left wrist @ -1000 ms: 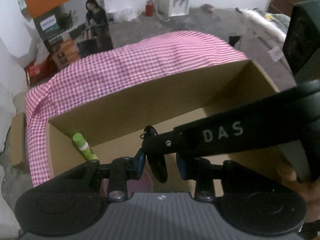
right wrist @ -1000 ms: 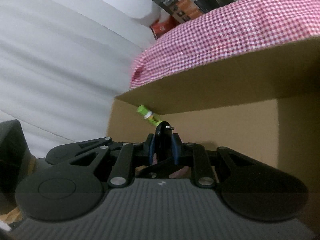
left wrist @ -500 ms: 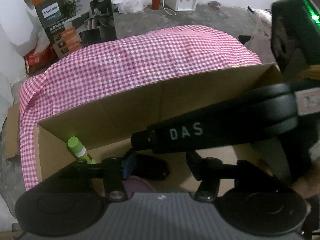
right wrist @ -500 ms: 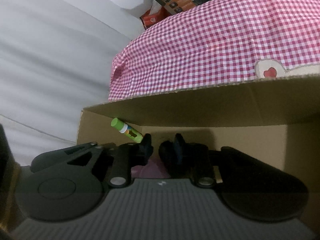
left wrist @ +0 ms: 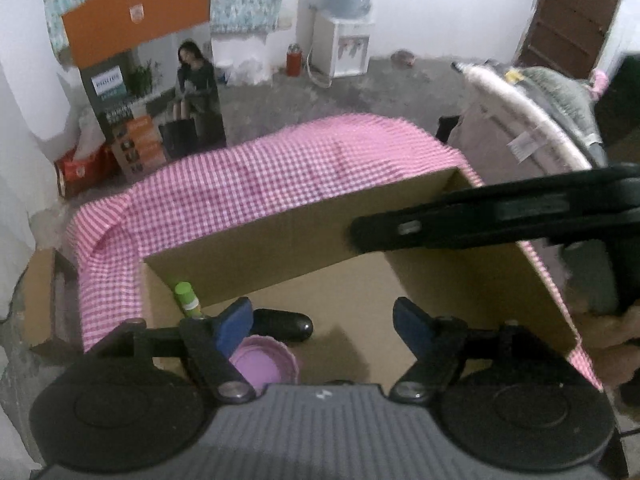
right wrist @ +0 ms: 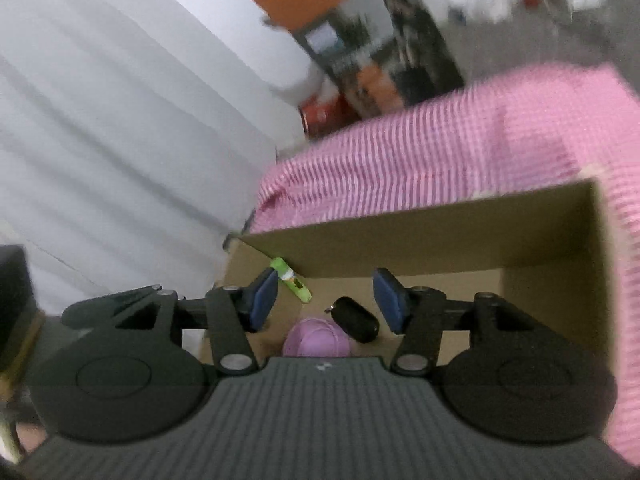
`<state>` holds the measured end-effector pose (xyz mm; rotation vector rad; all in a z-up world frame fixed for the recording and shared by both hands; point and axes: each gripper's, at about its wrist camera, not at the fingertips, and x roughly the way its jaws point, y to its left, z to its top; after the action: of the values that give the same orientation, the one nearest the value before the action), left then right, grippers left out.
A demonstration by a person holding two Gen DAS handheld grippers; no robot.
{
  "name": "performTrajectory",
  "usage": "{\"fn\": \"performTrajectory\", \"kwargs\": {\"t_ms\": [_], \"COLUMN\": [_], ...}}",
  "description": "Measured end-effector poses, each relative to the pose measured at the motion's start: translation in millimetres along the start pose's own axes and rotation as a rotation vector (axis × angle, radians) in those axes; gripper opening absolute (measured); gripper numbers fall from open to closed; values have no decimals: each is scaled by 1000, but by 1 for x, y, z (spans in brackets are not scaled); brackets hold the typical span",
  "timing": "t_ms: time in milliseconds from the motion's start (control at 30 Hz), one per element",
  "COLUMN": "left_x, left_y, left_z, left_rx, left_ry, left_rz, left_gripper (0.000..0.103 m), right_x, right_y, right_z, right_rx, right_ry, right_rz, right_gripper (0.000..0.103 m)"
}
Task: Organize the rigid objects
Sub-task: 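Carry the black oval case into the box and open the right gripper, then move the right gripper back down onto the gold-lidded jar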
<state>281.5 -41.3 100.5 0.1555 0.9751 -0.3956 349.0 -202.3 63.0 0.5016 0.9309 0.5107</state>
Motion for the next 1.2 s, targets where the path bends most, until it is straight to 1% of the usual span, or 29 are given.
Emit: {"fn": "performTrajectory", "kwargs": {"t_ms": [100, 133, 167, 267, 367, 500, 567, 700, 833, 933, 1000, 1067, 1200], "left_x": [-32, -41, -52, -82, -105, -123, -124, -104, -69, -41, -24, -12, 11], "left_y": [-6, -8, -11, -19, -29, -49, -62, -88, -109, -120, -126, -128, -125], "left_z": [-11, -15, -20, -39, -66, -112, -137, -176, -202, -216, -219, -219, -215], "left_rx": [14, 18, 22, 28, 33, 45, 66, 112, 129, 157, 181, 194, 168], "left_ry": [-54, -69, -86, -136, -168, -210, -230, -230, -183, -177, -158, -157, -141], "left_rz": [0, -2, -6, -34, -75, -128, -145, -133, -177, -171, -155, -148, -155], "left_gripper": [85, 86, 87, 92, 93, 95, 96, 96, 95, 94, 91, 90, 89], "right_x": [-53, -72, -91, -132, -159, -175, -175, -157, -129, -107, -92, -76, -55], "right_y": [8, 11, 13, 15, 14, 5, 0, -8, -20, -26, -28, -30, -33], "right_z": [-16, -24, -34, -63, -101, -151, -177, -213, -231, -233, -232, -230, -223], "right_rx": [-29, -39, -50, -68, -68, -57, -33, -7, 32, 50, 54, 51, 32], "right_ry": [-89, -118, -150, -217, -259, -283, -279, -236, -170, -122, -94, -67, -34], "right_rz": [26, 36, 43, 62, 73, 66, 64, 55, 46, 38, 29, 17, -5], "right_gripper": [57, 61, 65, 70, 71, 72, 72, 72, 72, 72, 71, 68, 64]}}
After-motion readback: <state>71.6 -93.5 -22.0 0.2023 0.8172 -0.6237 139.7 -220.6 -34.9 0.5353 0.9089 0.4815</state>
